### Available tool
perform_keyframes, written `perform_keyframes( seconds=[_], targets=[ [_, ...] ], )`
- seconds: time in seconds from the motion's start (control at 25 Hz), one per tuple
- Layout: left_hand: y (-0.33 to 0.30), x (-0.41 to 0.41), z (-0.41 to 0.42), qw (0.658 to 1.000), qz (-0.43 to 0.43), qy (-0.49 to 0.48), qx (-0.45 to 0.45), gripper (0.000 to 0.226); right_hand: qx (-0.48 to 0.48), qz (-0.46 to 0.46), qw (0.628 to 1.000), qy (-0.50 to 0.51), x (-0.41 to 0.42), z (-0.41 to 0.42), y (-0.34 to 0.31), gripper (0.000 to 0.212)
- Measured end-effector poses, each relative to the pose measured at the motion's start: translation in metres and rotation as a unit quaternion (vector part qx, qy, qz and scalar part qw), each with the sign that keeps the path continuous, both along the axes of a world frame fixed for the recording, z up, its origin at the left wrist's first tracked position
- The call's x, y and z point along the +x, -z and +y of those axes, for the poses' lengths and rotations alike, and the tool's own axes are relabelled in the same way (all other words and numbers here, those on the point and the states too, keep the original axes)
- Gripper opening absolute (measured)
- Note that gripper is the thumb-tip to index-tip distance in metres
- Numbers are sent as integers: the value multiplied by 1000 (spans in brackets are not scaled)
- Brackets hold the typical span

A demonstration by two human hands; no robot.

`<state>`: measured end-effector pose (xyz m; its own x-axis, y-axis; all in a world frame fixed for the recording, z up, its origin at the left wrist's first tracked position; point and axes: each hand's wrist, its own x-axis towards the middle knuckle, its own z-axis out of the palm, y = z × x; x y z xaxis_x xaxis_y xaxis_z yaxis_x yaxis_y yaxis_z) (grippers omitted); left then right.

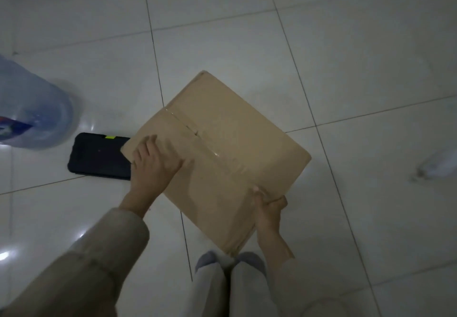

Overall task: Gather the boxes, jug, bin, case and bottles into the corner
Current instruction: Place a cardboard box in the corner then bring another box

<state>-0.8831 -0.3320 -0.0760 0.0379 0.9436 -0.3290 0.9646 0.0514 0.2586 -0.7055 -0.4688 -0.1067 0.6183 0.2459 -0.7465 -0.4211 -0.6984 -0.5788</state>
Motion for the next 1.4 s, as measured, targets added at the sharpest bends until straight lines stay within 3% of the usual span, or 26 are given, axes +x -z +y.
perform_keyframes(
  seconds=[0.2, 0.36, 0.56, 0.84, 1.12, 1.4],
  targets=[
    [54, -15, 61, 997, -11, -70, -6, 111, 39, -64, 997, 22, -5, -5, 40, 70],
    [54, -23, 66, 996, -12, -86, -11, 106, 38, -76, 996, 11, -4, -8, 39, 66],
    [10, -50, 31, 984, -12, -175, 25, 92, 45, -75, 995, -55, 1, -9, 8, 51],
    [-102, -137, -60, 938, -26, -340, 68, 79, 81, -65, 973, -207, -37, -20, -88, 45],
    [-259, -222, -182, 842, -44, -525, 119, 76, 144, -23, 906, -398, -114, -10, -221, 53],
    [-398, -272, -329, 683, -68, -693, 220, 71, 251, 27, 767, -591, -231, -6, -356, 51]
  ],
)
